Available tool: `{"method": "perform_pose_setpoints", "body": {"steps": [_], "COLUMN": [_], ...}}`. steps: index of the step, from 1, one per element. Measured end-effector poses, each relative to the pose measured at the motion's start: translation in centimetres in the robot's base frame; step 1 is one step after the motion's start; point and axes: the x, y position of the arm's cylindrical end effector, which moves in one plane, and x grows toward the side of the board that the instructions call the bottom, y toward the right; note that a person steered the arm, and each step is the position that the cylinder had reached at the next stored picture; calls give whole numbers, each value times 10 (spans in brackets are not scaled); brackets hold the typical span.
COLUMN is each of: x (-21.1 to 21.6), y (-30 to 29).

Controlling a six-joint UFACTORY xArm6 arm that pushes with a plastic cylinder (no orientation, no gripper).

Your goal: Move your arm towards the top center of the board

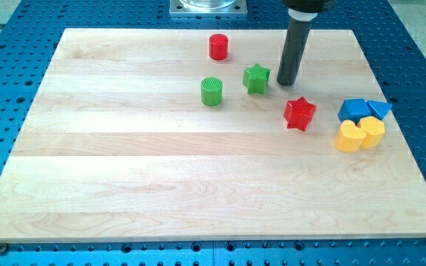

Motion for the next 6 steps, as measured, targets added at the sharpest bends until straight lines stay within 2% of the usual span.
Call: {"method": "perform_pose_setpoints", "body": {"steps": [1, 4, 6], "x": [-14, -130, -140], "y": [-17, -62, -63]}}
